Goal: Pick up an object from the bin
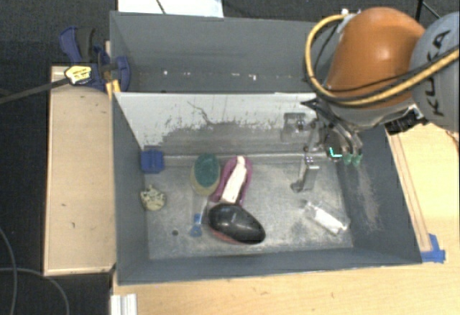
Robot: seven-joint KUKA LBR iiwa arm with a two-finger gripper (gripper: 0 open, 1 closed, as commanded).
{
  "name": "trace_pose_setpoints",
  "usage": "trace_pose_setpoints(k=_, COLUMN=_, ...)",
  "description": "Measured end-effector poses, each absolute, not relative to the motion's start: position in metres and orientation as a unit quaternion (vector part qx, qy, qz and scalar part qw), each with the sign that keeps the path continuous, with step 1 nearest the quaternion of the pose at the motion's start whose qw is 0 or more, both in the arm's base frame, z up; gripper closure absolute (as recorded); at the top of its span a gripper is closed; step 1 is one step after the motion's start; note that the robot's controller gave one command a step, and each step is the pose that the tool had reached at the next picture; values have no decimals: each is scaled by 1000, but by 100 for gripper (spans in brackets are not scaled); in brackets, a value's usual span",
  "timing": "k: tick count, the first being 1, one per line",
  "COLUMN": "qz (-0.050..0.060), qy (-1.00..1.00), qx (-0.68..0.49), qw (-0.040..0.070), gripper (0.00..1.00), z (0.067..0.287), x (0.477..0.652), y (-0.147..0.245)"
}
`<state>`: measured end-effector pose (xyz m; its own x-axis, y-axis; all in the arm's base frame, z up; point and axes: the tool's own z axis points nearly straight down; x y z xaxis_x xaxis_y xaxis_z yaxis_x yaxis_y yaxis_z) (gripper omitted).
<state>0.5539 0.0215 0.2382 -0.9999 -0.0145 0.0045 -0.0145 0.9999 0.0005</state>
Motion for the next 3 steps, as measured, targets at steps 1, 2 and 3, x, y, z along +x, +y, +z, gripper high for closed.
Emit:
trace_pose_setpoints(k=1, qz=-1, qy=-1000, qx=-14, qw=5, gripper=0, z=174, x=488, y=52)
trace_pose_setpoints(k=2, qz=0, qy=-1000, qx=21, qw=2, gripper=0, z=119, x=496, y=50)
trace_pose_setpoints(k=3, qz=0, qy=-994, qx=112, qw=-6, gripper=0, z=75, x=479, y=48)
